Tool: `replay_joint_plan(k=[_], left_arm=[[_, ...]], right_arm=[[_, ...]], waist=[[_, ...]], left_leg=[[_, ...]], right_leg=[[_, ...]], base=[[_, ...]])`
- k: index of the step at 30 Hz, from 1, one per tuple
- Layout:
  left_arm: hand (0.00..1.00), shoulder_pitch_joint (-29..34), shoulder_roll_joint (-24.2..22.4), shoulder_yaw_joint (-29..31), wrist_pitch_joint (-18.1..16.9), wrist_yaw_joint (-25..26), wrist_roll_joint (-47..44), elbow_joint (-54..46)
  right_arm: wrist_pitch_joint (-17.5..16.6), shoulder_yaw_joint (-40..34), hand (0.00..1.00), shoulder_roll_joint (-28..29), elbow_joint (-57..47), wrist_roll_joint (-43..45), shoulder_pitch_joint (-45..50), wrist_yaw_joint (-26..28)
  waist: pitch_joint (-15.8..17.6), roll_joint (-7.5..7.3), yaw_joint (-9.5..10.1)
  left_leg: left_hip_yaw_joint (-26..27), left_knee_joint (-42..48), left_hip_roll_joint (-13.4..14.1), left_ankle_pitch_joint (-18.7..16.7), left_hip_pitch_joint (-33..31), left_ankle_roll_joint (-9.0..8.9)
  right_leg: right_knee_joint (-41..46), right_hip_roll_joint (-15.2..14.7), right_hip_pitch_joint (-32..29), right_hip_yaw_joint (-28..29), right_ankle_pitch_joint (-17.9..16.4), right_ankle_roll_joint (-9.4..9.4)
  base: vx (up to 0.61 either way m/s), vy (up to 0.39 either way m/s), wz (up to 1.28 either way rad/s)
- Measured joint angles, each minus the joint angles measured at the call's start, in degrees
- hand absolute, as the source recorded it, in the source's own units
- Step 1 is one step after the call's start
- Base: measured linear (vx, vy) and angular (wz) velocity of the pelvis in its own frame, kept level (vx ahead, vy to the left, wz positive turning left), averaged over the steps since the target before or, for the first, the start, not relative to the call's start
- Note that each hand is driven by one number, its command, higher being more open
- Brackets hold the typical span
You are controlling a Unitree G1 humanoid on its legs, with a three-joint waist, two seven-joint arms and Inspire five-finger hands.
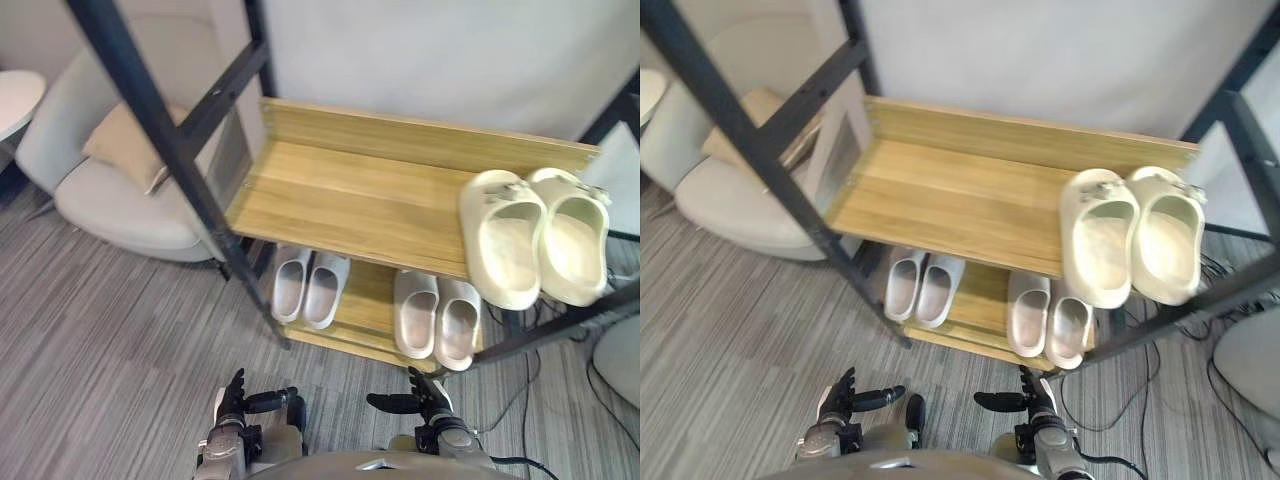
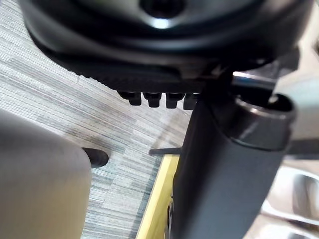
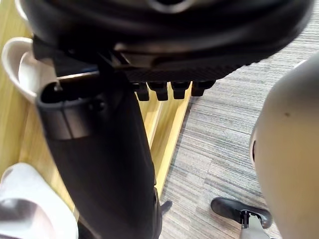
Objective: Organize the slippers on the shoe rack
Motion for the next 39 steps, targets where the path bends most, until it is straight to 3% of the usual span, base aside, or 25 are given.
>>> replay_joint_plan(k=[2,3,5,7,8,9,11,13,15,16,18,19,20,21,23,26,28,30,31,32,33,34,35,37,39], left_arm=[[1.00,-0.65,-0.53,-0.04,-0.92,0.46,0.01,-0.50],[1.00,-1.63,-1.57,-0.38,-0.95,0.50,0.01,0.23],[1.00,-1.79,-2.08,-0.88,-0.95,0.65,-0.66,0.69],[1.00,-2.18,-2.35,-1.51,-0.96,0.93,-1.60,0.94],[1.00,-2.26,-1.63,-3.45,-1.33,0.69,-1.56,1.16],[1.00,-2.95,-0.55,-3.82,-2.06,0.33,-1.57,1.19],[1.00,-3.98,-0.32,-3.75,-1.77,0.37,-1.57,1.71],[1.00,-3.99,-0.44,-3.82,-2.15,0.37,-0.88,2.14],[1.00,-4.09,-0.37,-4.41,-2.03,0.34,0.42,3.81],[1.00,-4.23,-0.31,-4.71,-1.79,0.11,0.92,4.27],[1.00,-4.25,0.42,-5.43,-1.59,-0.18,1.98,4.40],[1.00,-3.67,1.38,-5.69,-1.64,-0.35,2.54,4.53],[1.00,-3.72,1.85,-5.71,-1.50,-0.42,2.54,4.74],[1.00,-3.56,2.01,-6.07,-1.46,-0.47,2.72,4.74],[1.00,-3.43,1.85,-7.07,-1.49,-0.69,3.78,5.12],[1.00,-3.23,1.25,-7.00,-1.49,-0.54,4.15,5.94],[1.00,-3.16,1.20,-6.74,-1.68,-0.74,4.26,5.92],[1.00,-3.12,1.54,-6.15,-1.71,-0.95,4.62,5.79],[1.00,-3.12,1.75,-5.72,-1.78,-1.05,4.62,5.77],[1.00,-3.12,1.69,-5.15,-1.78,-1.08,4.57,5.80],[1.00,-3.17,1.40,-4.77,-1.73,-0.75,4.49,5.84],[1.00,-3.18,1.38,-4.99,-1.72,-0.63,4.58,5.87],[1.00,-3.37,1.88,-4.89,-1.69,-0.62,4.41,5.92],[1.00,-3.49,1.59,-4.47,-1.68,-0.69,3.40,6.11],[1.00,-3.84,1.25,-4.19,-1.70,-0.41,2.91,6.68]], right_arm=[[-0.25,1.00,1.00,0.57,-0.04,0.24,-2.06,-0.01],[-0.41,1.00,1.00,0.06,-0.08,1.21,-3.44,-0.18],[-0.51,1.04,1.00,-0.02,-0.08,2.34,-4.25,-0.43],[-0.60,0.99,1.00,0.01,-0.07,2.43,-4.59,-0.57],[-0.66,0.32,1.00,0.27,-0.12,2.84,-5.01,-0.86],[-1.07,-0.39,1.00,0.75,-0.25,3.36,-4.85,-1.18],[-1.19,-1.79,1.00,0.73,-1.31,3.79,-4.19,-1.61],[-1.21,-2.11,1.00,0.28,-2.24,4.27,-2.02,-1.56],[-1.21,-2.11,1.00,0.09,-2.48,4.25,-0.31,-1.36],[-0.92,-2.34,1.00,-0.04,-3.01,4.31,0.15,-1.26],[-0.97,-2.91,1.00,0.29,-3.29,4.31,0.28,-1.22],[-0.99,-3.38,1.00,1.39,-3.49,4.33,1.49,-1.05],[-1.02,-3.36,1.00,1.89,-3.47,4.33,1.53,-1.05],[-1.21,-3.31,1.00,2.29,-3.50,4.30,1.38,-0.87],[-1.40,-3.31,1.00,2.80,-3.48,4.07,1.11,-0.21],[-1.23,-3.14,1.00,3.56,-2.22,3.69,0.71,0.12],[-0.91,-2.73,1.00,4.16,-0.97,2.64,0.07,0.30],[-0.81,-2.10,1.00,4.43,-0.88,2.00,-0.25,0.54],[-0.64,-2.09,1.00,4.55,-0.81,1.99,-0.30,0.70],[-0.50,-1.94,1.00,4.21,-0.73,1.99,-0.40,0.87],[-0.23,-1.91,1.00,3.98,-0.78,2.01,-0.66,0.89],[-0.19,-1.83,1.00,3.87,-0.81,2.02,-0.91,0.90],[-0.20,-0.98,1.00,3.98,-1.33,2.13,-0.98,1.02],[-0.22,1.08,1.00,3.44,-1.78,2.16,-0.96,1.29],[-0.20,2.43,1.00,2.98,-2.20,2.20,-1.32,1.32]], waist=[[0.37,0.53,1.78],[1.38,3.06,1.48],[2.30,4.87,1.57],[2.97,5.77,1.65],[3.13,5.44,1.22],[3.54,4.00,1.04],[3.93,3.26,1.01],[3.90,2.65,0.77],[3.38,3.54,-0.97],[3.09,4.09,-1.52],[2.79,3.09,-2.05],[1.74,1.68,-2.07],[1.35,0.74,-2.08],[0.72,-0.08,-2.04],[0.65,0.52,-2.02],[0.19,1.87,-1.85],[0.27,1.95,-1.68],[0.79,0.91,-1.73],[1.00,0.28,-1.65],[1.08,0.15,-1.53],[1.24,0.44,-1.72],[1.39,1.04,-1.73],[1.78,0.52,-2.04],[1.79,0.10,-1.78],[2.08,0.54,-1.65]], left_leg=[[-1.21,1.03,-0.18,0.89,-3.40,-0.65],[-3.67,1.49,0.92,2.03,-5.31,-1.24],[-6.27,1.41,1.67,3.12,-6.25,-2.13],[-6.26,-0.02,2.28,7.08,-6.91,-3.05],[-5.01,-3.61,1.53,13.66,-7.35,-4.45],[0.22,-0.29,1.16,11.96,-9.40,-3.79],[6.33,10.91,0.88,2.98,-11.88,0.15],[9.84,20.49,1.91,-6.03,-10.05,-0.13],[15.86,24.10,7.11,-12.45,-6.39,0.20],[19.53,23.48,9.45,-13.48,-5.23,0.86],[22.23,20.12,7.89,-12.88,-4.17,1.67],[20.36,13.93,4.57,-12.49,-2.01,1.93],[19.67,12.02,3.02,-11.22,-1.55,2.20],[18.17,7.17,0.75,-8.45,0.02,2.62],[15.59,0.26,-1.80,-4.51,2.64,3.93],[13.27,-7.11,-3.51,-0.51,5.65,4.72],[11.72,-7.15,-4.56,-0.96,5.84,5.26],[10.12,-7.16,-6.40,-1.57,6.69,5.82],[9.64,-7.15,-7.24,-2.13,7.12,6.03],[9.13,-7.16,-7.49,-2.36,7.48,6.13],[7.14,-6.63,-7.10,-2.29,8.19,7.08],[5.31,-5.72,-6.47,-1.89,8.11,8.93],[2.01,-4.22,-5.79,-2.44,7.81,9.31],[-2.60,-2.26,-5.89,-3.57,7.54,9.66],[-5.25,-0.84,-6.14,-4.71,7.56,9.43]], right_leg=[[-7.30,0.94,1.23,0.13,-0.91,-0.22],[-10.50,3.05,2.10,-2.06,1.52,-0.71],[-13.44,4.98,3.76,-4.62,3.19,-1.35],[-13.57,6.36,4.49,-7.52,3.47,-1.83],[-13.26,6.24,3.88,-9.69,3.98,-3.24],[-13.64,5.44,3.44,-12.83,3.87,-4.40],[-12.89,4.14,3.35,-16.06,3.91,-4.49],[-12.03,2.71,3.71,-19.48,3.91,-4.49],[-9.87,2.27,3.31,-24.73,3.91,-4.49],[-8.15,1.97,3.03,-27.12,3.89,-4.47],[-6.15,1.03,3.05,-30.13,3.34,-3.70],[-8.02,0.25,4.59,-30.65,2.80,-2.79],[-8.80,-0.43,5.00,-31.03,2.59,-2.29],[-9.64,-1.28,5.64,-32.36,3.56,-1.18],[-10.50,-1.89,6.70,-33.62,4.44,-0.60],[-10.09,-2.51,7.36,-35.11,4.80,-0.02],[-7.74,-4.03,7.96,-36.86,4.03,0.42],[-2.88,-7.30,8.47,-38.76,1.51,0.46],[-0.15,-9.01,8.85,-39.65,0.34,-0.84],[5.13,-10.73,7.82,-38.36,0.08,-5.82],[12.15,-11.42,4.67,-32.85,2.32,-9.70],[14.61,-9.85,2.59,-27.81,1.73,-8.82],[15.89,-5.18,-0.07,-20.36,-2.08,-6.21],[15.83,-0.49,-4.89,-16.12,-4.40,-5.60],[14.35,1.72,-9.32,-14.05,-4.25,-5.35]], base=[[-0.10,-0.107,0.39],[-0.13,-0.113,0.63],[-0.12,-0.119,0.79],[-0.12,-0.131,0.92],[-0.16,-0.064,1.19],[-0.15,-0.054,1.36],[-0.08,-0.044,0.98],[-0.04,-0.032,0.89],[0.00,0.098,1.13],[-0.02,0.212,1.26],[-0.03,0.205,1.14],[-0.01,0.162,1.05],[-0.01,0.181,1.11],[-0.01,0.140,0.64],[-0.03,0.111,0.71],[-0.05,0.092,0.46],[-0.08,0.085,0.50],[-0.08,0.075,0.48],[-0.06,0.072,0.57],[-0.04,0.126,0.74],[0.00,0.112,0.77],[0.01,0.087,1.04],[0.02,0.007,0.98],[0.02,-0.018,1.18],[0.03,0.013,0.98]])
